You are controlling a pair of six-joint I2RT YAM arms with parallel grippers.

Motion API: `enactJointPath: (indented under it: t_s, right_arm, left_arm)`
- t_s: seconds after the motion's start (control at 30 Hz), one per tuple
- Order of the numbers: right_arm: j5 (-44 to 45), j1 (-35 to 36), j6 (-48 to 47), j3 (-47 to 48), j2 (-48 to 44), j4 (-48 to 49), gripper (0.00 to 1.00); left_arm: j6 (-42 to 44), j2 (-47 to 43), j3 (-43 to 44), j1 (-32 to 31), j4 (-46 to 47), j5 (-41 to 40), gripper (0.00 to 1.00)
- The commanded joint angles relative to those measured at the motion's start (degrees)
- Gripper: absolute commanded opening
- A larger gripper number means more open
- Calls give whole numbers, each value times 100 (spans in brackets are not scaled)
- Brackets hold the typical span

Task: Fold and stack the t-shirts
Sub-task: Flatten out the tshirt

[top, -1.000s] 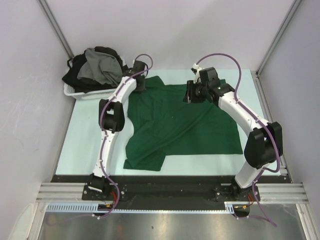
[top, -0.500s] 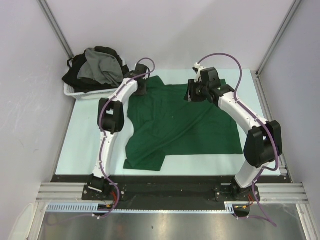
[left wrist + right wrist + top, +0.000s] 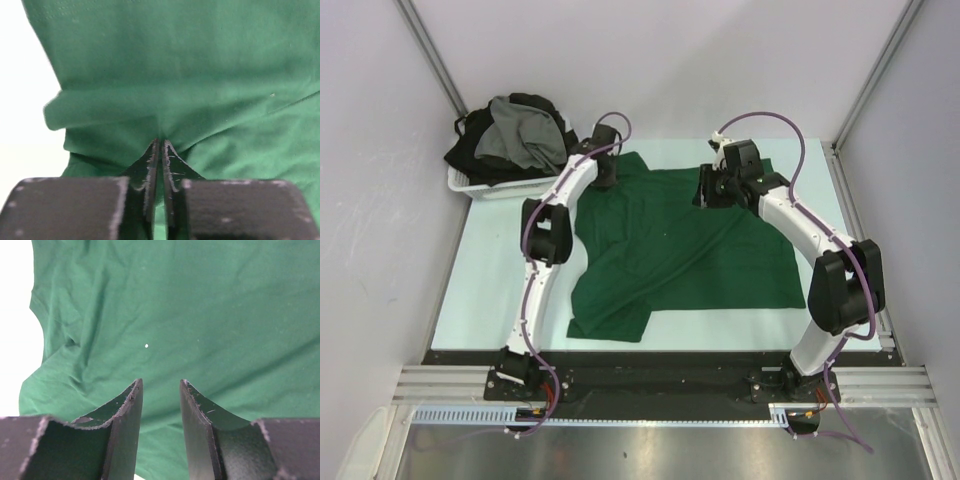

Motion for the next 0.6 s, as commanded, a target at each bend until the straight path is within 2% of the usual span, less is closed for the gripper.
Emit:
enactJointPath:
  t_s: [0.0,0.1,0.2,0.23,0.33,0.57]
  right_arm:
    - [26,-41,-115,-44,-261,107,41]
    - [-27,-32,-71,0,-226,159,41]
    - [-62,3,-10,70,-191,177,41]
    - [-71,21,8,79,-174,168,41]
    - [-71,56,43,123,-147,186,41]
    - [-123,56,157,123,-182,300,41]
  left_arm:
    - [-133,20,380,264,195,112,14]
    - [-28,-295,240,265,194,104,31]
    - [113,-1093,-611,204,720,86,48]
    - [130,-1271,-979,195,983,138,50]
    - [113,-1807,-1263,142,1135,252,54]
    - [201,-2423,-1536,-130,942,526,57]
